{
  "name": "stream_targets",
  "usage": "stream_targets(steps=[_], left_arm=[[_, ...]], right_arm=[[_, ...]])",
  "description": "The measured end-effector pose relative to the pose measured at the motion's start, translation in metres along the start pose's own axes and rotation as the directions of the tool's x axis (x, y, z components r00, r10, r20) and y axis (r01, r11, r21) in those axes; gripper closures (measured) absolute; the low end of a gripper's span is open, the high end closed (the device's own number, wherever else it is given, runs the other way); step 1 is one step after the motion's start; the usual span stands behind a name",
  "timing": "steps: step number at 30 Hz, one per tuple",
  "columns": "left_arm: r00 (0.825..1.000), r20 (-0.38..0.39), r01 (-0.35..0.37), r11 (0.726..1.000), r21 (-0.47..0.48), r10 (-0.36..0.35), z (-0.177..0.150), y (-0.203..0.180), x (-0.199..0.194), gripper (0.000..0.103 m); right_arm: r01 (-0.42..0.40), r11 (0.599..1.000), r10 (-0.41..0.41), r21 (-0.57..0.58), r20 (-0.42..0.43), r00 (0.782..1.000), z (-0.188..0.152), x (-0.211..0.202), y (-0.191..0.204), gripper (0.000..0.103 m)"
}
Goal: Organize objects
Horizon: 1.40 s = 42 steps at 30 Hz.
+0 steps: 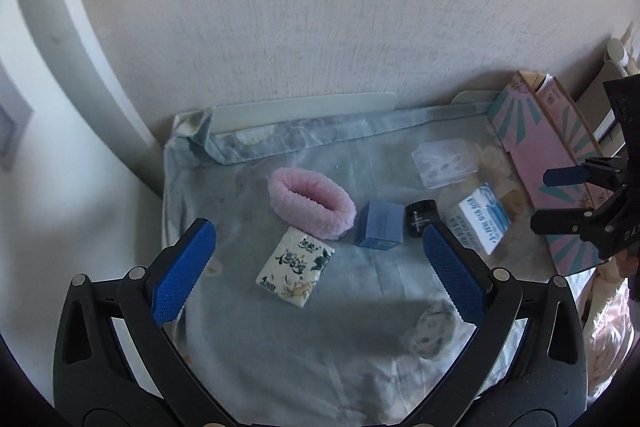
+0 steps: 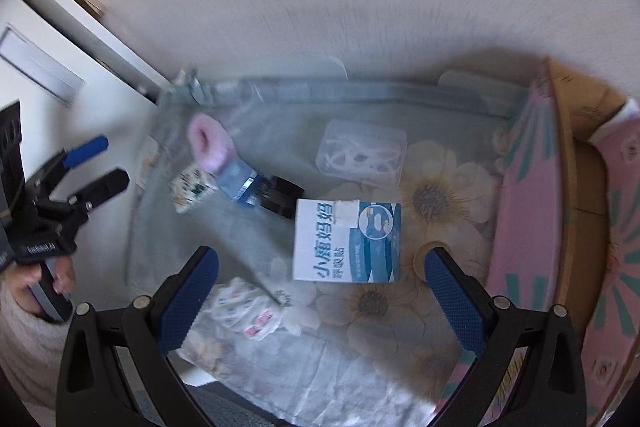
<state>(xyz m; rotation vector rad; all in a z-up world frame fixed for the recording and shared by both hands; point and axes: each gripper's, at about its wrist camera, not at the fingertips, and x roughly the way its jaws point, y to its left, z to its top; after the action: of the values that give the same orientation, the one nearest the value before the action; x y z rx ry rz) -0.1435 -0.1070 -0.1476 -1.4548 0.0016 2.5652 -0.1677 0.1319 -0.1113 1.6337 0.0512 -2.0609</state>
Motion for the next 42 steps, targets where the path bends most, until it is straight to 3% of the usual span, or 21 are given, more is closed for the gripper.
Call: stream_targets(steps=[11,23,26,29,34,42], left_arm=[[0.993,-0.114,0.039,0.998,0.050,-0.033,0.002,0.007,0.073,0.000],[0.986,-0.146,0.089,0.995,0.045,-0.082,0.006,0.015,0.113,0.000],[0.986,-0.152,0.084,0.995,0.059,-0.075,0.006,0.018,0.118,0.009],[0.981,-0.161,0.119,0.991,0.067,-0.107,0.006,0.019,0.122,0.024],[0.983,-0.141,0.131,0.988,0.084,-0.118,0.005,0.013,0.119,0.042],[0.986,-0.120,0.123,0.990,0.068,-0.114,0.008,0.013,0.105,0.046]], right_arm=[[-0.025,1.000,0.026,0.010,-0.146,0.989,0.011,0.061,-0.022,0.001],[-0.045,0.999,0.047,0.018,-0.175,0.983,0.016,0.081,-0.034,0.001],[-0.053,0.999,0.053,0.004,-0.180,0.982,0.015,0.082,-0.033,0.002],[-0.035,0.999,0.030,-0.022,-0.186,0.982,0.015,0.083,-0.032,0.017],[-0.034,0.999,0.030,-0.018,-0.172,0.985,0.017,0.078,-0.039,0.018],[-0.032,0.999,0.026,-0.035,-0.157,0.987,0.023,0.065,-0.044,0.018]])
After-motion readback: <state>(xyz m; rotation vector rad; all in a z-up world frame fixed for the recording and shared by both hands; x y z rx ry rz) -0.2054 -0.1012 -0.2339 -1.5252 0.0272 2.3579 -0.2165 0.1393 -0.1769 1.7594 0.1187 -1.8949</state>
